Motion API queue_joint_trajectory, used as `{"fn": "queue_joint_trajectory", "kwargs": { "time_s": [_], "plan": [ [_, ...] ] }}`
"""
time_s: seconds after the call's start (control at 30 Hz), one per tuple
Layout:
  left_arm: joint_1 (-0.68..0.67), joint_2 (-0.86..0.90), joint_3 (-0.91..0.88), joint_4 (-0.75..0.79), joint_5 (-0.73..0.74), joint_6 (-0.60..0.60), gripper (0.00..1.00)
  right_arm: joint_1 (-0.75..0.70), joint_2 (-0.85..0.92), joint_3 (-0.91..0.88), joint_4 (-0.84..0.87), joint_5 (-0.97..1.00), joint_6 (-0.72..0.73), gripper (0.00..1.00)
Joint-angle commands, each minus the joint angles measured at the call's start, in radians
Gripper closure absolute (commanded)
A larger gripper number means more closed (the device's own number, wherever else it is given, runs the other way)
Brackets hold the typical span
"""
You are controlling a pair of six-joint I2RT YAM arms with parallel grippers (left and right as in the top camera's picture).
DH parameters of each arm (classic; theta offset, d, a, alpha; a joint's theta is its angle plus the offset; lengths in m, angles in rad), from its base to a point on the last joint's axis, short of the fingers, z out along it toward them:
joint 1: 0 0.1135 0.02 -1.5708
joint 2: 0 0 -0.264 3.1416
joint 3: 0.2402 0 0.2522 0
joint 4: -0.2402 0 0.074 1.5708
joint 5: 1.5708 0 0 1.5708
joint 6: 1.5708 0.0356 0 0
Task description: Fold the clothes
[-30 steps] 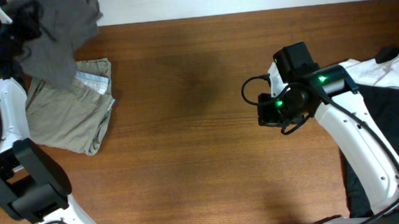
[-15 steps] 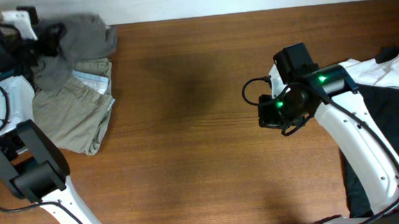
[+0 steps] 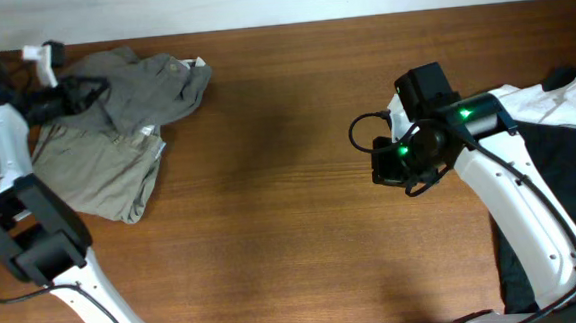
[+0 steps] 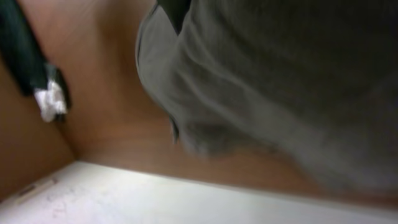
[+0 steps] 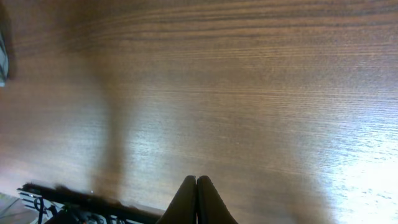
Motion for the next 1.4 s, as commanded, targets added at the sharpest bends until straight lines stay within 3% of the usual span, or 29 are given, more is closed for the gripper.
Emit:
{"fn": "queue_joint_trajectory", "kwargs": {
  "time_s": [0.0,0.1,0.2,0.33,0.4,0.5,0.53,0.6,0.67,0.73,0.83,0.93,0.97,1.03,1.1,1.13,1.17,1.3,1.37],
  "plan": [
    [0.038,-0.092,0.011,-0.194,-0.075,0.103,0.99,0.005,0.002,0.009,0.014,-0.005,0.007,0.96],
    [0.036,-0.165,0.035,-0.192,-0.094,0.122,0.99,0.005,0.002,0.009,0.031,-0.005,0.005,0.96],
    [-0.019,-0.187,0.138,0.149,-0.077,0.117,1.00,0.005,0.002,0.009,0.034,-0.006,0.005,0.96],
    [-0.064,-0.184,0.167,0.652,-0.200,-0.135,1.00,0.005,0.002,0.009,-0.001,-0.010,0.006,0.96],
    [-0.064,-0.171,0.167,0.656,-0.203,-0.134,1.00,0.005,0.002,0.009,-0.018,-0.010,0.009,0.96],
    [-0.064,-0.138,0.167,0.415,-0.179,0.055,1.00,0.005,0.002,0.009,-0.028,-0.014,0.009,0.96],
    [-0.063,-0.129,0.167,0.274,-0.204,0.154,1.00,0.005,0.002,0.009,-0.031,-0.017,0.008,0.96],
    [-0.063,-0.103,0.167,-0.169,-0.311,0.397,1.00,0.005,0.002,0.009,-0.035,-0.018,0.008,0.96],
    [-0.063,-0.093,0.167,-0.382,-0.450,0.406,0.96,0.005,0.002,0.009,-0.034,-0.017,0.008,0.96],
    [-0.055,-0.093,0.167,-0.528,-0.634,0.340,0.78,0.005,0.002,0.009,-0.029,-0.016,0.008,0.96],
    [-0.025,-0.094,0.168,-0.635,-0.700,0.223,0.79,0.005,0.002,0.009,-0.018,-0.016,0.004,0.96],
    [0.025,-0.095,0.171,-0.805,-0.566,0.164,0.86,0.005,0.002,0.009,0.002,-0.016,0.004,0.96],
    [0.042,-0.097,0.172,-0.831,-0.512,0.154,0.93,0.005,0.002,0.009,0.006,-0.016,0.004,0.96],
    [0.069,-0.126,0.172,-0.831,-0.497,0.093,0.97,0.005,0.002,0.009,0.007,-0.016,0.004,0.96],
    [0.090,-0.197,0.172,-0.814,-0.492,0.093,0.90,0.005,0.002,0.009,0.008,-0.008,0.004,0.96],
    [0.094,-0.231,0.172,-0.790,-0.474,0.094,0.64,0.005,0.002,0.009,0.013,-0.005,-0.012,0.96],
    [0.092,-0.259,0.172,-0.763,-0.447,0.094,0.59,0.005,0.002,0.009,0.028,-0.005,-0.019,0.95],
    [0.033,-0.280,0.172,-0.802,-0.451,0.095,0.61,0.005,0.002,0.009,0.085,-0.005,-0.022,0.90],
    [0.023,-0.314,0.172,-0.831,-0.516,0.075,0.73,0.005,0.002,0.009,0.127,-0.006,-0.038,0.85]
  ]
}}
